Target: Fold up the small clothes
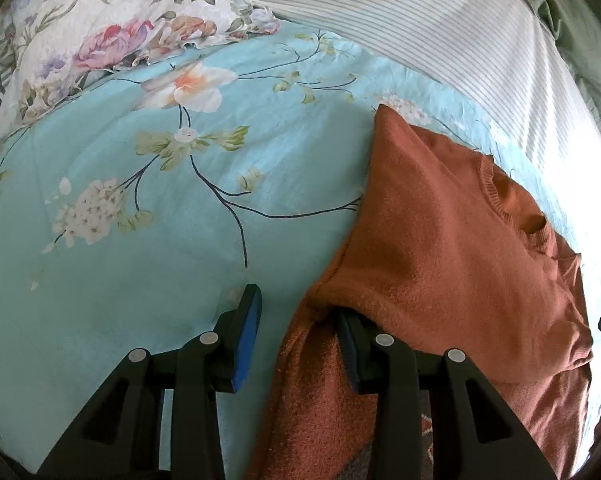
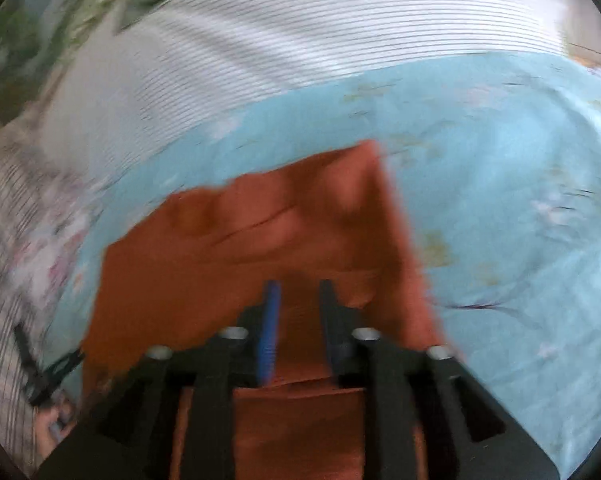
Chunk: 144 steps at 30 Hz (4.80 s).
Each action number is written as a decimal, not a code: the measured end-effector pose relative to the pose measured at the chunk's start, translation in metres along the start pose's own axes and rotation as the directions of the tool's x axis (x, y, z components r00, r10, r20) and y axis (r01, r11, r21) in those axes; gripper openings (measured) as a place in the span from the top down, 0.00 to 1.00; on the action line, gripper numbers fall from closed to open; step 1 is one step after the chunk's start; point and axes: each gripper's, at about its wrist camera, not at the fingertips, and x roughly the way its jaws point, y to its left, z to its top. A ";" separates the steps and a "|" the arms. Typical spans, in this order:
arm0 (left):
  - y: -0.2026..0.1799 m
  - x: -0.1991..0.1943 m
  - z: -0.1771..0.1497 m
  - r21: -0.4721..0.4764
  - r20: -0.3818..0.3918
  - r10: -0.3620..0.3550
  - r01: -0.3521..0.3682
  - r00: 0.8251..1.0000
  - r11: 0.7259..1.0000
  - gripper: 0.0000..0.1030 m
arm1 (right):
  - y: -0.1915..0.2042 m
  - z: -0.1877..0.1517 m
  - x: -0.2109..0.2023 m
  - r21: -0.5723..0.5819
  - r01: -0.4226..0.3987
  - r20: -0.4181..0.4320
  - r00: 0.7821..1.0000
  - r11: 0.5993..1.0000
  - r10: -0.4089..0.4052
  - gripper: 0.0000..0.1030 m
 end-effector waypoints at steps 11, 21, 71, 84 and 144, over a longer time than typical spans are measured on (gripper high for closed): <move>0.011 -0.006 0.002 -0.028 -0.040 -0.068 0.067 0.997 0.997 0.62 | -0.021 -0.012 -0.009 0.065 0.029 -0.021 0.999 0.997 -0.028 0.51; 0.023 -0.053 -0.040 0.071 -0.081 -0.102 0.108 0.991 0.992 0.55 | -0.064 -0.069 -0.078 0.094 -0.003 -0.051 0.999 0.996 0.008 0.38; 0.051 -0.186 -0.183 0.200 -0.172 -0.531 0.557 0.830 0.806 0.96 | -0.066 -0.202 -0.181 0.117 -0.564 0.010 0.824 0.817 0.567 0.92; 0.005 -0.197 -0.054 0.212 0.134 -0.544 0.512 0.828 0.832 0.96 | -0.057 -0.060 -0.134 0.047 -0.481 0.144 0.870 0.875 0.471 0.92; -0.038 0.015 0.101 0.030 0.049 -0.116 0.114 0.992 0.993 0.59 | -0.058 0.044 -0.003 0.035 0.017 0.096 0.995 0.999 -0.020 0.69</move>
